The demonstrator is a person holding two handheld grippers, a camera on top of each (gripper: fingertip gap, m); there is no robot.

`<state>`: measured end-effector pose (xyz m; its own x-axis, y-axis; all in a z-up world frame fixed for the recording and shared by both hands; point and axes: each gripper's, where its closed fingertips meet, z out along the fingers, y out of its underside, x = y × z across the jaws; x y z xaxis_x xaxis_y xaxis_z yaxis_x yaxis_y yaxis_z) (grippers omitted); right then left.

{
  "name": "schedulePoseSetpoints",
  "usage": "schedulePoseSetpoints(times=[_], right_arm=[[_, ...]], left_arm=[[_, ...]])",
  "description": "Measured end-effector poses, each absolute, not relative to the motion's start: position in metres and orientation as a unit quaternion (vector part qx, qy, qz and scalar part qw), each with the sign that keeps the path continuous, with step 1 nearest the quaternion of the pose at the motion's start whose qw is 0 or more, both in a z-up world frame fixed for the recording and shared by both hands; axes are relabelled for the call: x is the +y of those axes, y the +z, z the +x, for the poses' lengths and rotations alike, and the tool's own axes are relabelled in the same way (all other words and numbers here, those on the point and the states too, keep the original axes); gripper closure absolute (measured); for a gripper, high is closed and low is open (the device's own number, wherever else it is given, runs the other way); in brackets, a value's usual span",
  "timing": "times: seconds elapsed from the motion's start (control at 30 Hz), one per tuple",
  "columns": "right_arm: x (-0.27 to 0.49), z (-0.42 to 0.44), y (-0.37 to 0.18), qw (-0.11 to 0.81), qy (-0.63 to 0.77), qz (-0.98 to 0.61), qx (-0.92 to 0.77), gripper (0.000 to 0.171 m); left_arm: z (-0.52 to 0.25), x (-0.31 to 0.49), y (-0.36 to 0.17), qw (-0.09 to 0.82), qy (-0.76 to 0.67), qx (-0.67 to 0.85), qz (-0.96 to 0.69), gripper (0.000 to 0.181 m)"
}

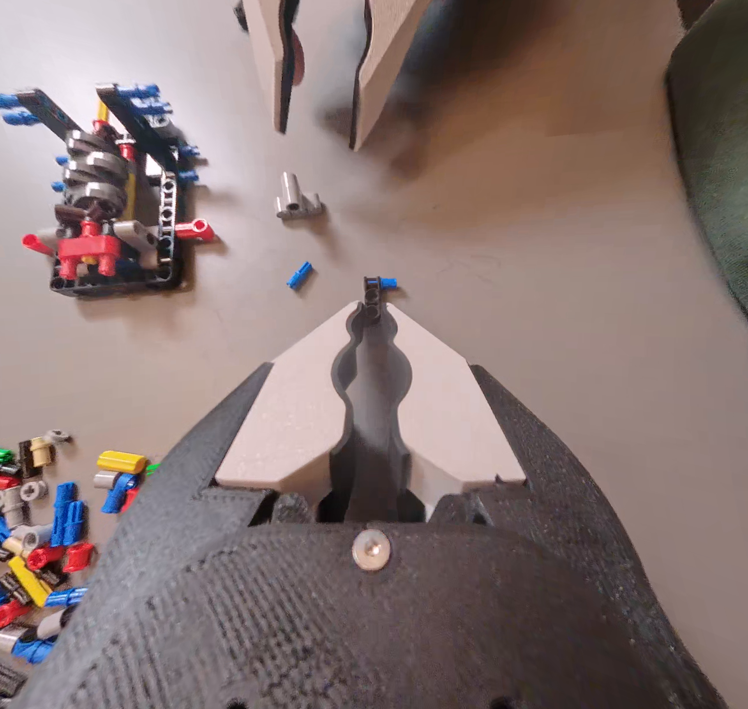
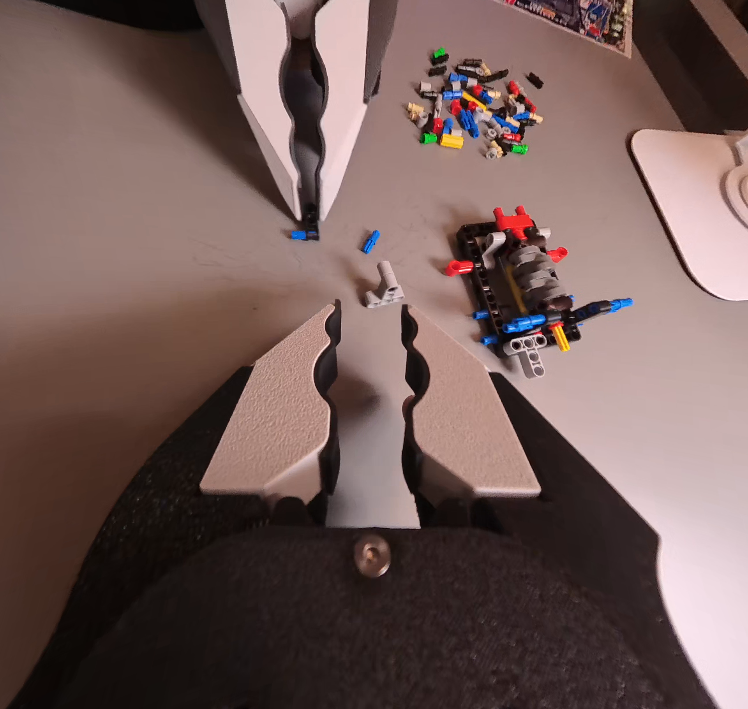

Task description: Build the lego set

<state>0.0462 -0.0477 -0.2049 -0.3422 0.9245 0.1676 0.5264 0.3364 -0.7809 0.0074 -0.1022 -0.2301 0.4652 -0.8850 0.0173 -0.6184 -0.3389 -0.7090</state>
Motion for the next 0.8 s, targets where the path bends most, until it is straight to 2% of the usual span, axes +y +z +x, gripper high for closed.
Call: schedulePoseSetpoints(times=[0.13,0.3,0.37,0.43,0.57,0.63,0.7,0.8], right_arm=[[-0.035,0.059,-0.21,0.298,0.266,-0.482,-0.78,0.144],[0.024,0.125,-0.204,0.262,0.185,-0.556,-0.767,0.146],[0.036,0.15,-0.208,0.232,0.184,-0.591,-0.75,0.138],[0.051,0.154,-0.208,0.259,0.183,-0.599,-0.735,0.136],[0.052,0.14,-0.223,0.244,0.197,-0.606,-0.731,0.136],[0.051,0.131,-0.23,0.239,0.193,-0.6,-0.739,0.145],[0.047,0.123,-0.231,0.239,0.197,-0.591,-0.745,0.165],[0.027,0.109,-0.224,0.248,0.223,-0.554,-0.763,0.165]], left_arm=[[0.007,-0.106,-0.22,0.329,-0.257,0.452,-0.789,0.152],[-0.012,-0.071,-0.223,0.365,-0.204,0.401,-0.815,0.158],[-0.01,-0.062,-0.225,0.367,-0.182,0.41,-0.815,0.158],[-0.005,-0.055,-0.227,0.363,-0.17,0.42,-0.814,0.157],[0.005,-0.054,-0.23,0.349,-0.175,0.434,-0.812,0.165],[0.006,-0.054,-0.23,0.35,-0.169,0.436,-0.812,0.173],[0.005,-0.054,-0.231,0.352,-0.16,0.436,-0.813,0.178],[0.003,-0.054,-0.229,0.357,-0.146,0.437,-0.812,0.178]])
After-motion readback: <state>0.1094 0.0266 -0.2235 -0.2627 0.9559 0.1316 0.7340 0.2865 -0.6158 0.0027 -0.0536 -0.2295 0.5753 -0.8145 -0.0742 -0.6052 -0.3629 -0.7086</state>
